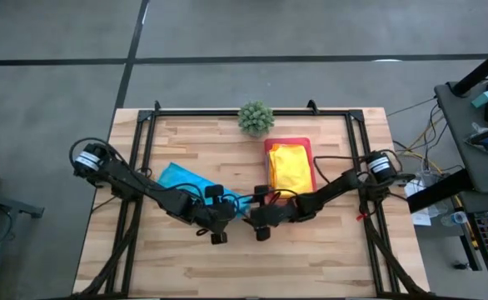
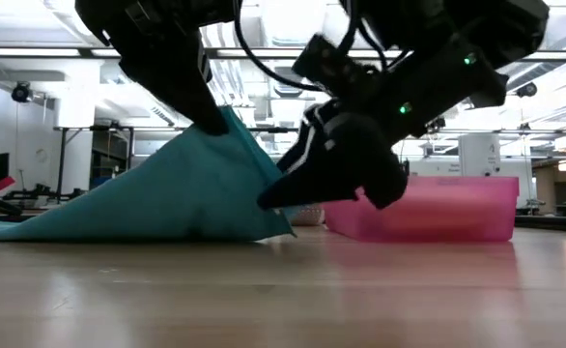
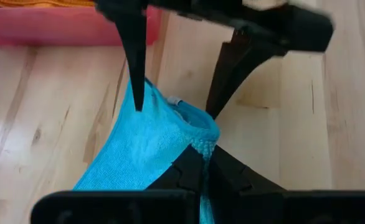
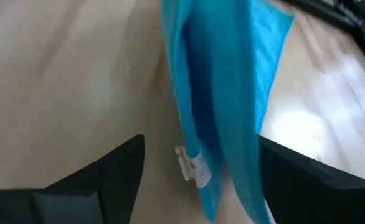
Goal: Fold microfiber towels
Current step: Fold the blue towel
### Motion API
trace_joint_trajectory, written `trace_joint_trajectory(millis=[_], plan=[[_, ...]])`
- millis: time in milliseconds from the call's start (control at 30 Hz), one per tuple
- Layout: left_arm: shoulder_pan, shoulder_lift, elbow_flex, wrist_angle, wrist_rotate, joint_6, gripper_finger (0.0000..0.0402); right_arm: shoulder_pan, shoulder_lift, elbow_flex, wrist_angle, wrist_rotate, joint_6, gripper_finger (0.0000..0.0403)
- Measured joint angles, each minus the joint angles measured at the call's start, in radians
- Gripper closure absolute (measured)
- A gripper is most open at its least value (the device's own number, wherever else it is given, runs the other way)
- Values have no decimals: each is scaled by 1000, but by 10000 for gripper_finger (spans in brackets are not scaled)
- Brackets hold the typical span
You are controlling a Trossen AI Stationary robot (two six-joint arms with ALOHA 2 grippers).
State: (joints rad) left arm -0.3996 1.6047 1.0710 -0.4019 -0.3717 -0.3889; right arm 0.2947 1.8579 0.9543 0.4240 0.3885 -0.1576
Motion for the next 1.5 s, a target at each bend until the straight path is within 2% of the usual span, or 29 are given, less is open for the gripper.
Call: trace_joint_trajectory(millis=[200,333,467,667,700,933,1167,1300,1500], plan=[[-5,0,0,0,0,0,401,0,29,49,-60,97,10,130],[-11,-1,0,-6,1,-1,402,0,30,51,-77,102,-8,159],[-14,-4,0,-3,1,-1,402,0,30,45,-79,102,-12,225],[-14,-4,0,1,2,-32,402,6,19,56,-172,102,-30,372],[-15,-4,0,2,6,-40,402,9,12,61,-197,102,-36,381],[-21,-5,1,85,110,-56,402,31,-65,127,-449,102,-40,393],[-48,-5,1,254,129,-101,401,74,-159,224,-740,103,-18,394],[-54,-6,2,317,134,-103,401,94,-203,266,-814,111,-24,394],[-90,-8,2,269,129,-104,401,96,-221,346,-855,103,-64,394]])
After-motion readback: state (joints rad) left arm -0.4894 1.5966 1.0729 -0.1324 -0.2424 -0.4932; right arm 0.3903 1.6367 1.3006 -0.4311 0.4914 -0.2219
